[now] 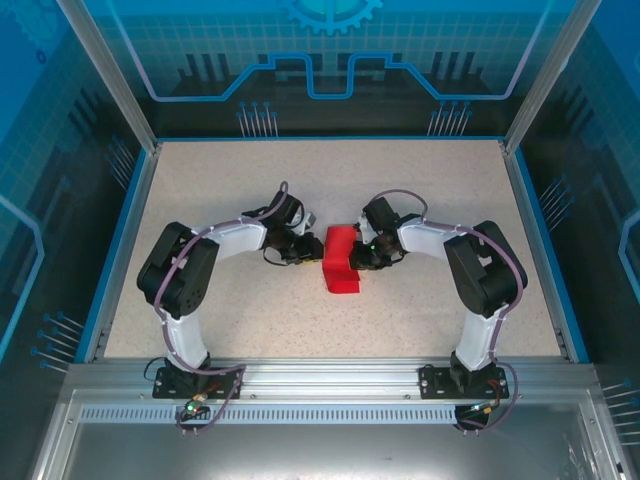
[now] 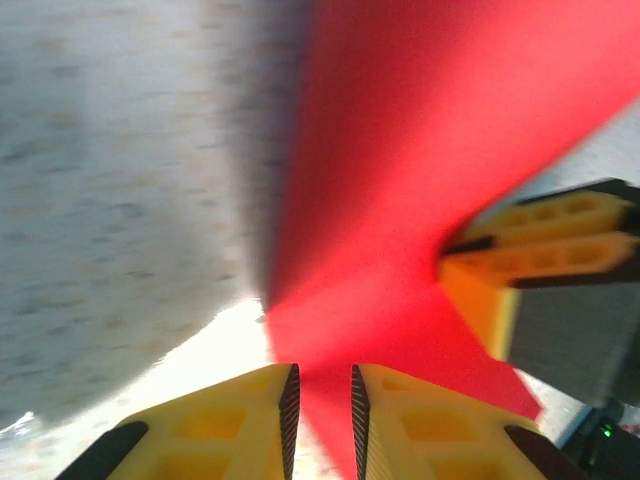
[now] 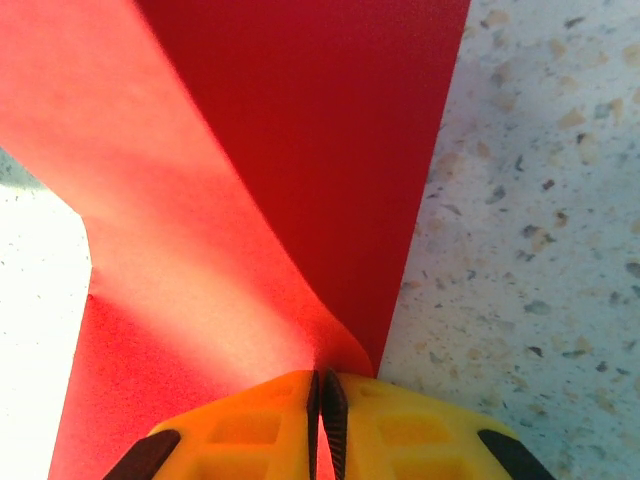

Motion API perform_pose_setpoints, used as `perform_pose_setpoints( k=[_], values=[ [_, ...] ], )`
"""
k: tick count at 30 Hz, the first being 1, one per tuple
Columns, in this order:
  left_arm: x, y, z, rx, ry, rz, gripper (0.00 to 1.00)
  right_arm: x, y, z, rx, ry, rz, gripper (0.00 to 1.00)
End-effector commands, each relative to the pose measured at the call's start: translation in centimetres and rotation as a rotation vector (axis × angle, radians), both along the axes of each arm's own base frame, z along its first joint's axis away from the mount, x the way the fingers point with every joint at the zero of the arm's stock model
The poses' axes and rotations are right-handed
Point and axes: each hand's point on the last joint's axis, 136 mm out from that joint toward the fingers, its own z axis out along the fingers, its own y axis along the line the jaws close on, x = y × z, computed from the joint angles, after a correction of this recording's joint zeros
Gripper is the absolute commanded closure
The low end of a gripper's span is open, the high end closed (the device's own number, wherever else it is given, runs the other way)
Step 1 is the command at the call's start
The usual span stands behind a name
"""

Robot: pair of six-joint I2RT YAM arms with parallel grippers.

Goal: Fold a paper plane with a square sheet of paper (fold left side to right side)

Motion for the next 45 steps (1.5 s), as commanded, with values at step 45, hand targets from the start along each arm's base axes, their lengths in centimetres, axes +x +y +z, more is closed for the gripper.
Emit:
perform_pose_setpoints(
  k=[45],
  values=[
    [-3.8,-3.5,-3.7,0.013,0.04,-0.091,0.73,3.3,0.0,-2.1,0.007,0.088,-0.075,0.85]
  ],
)
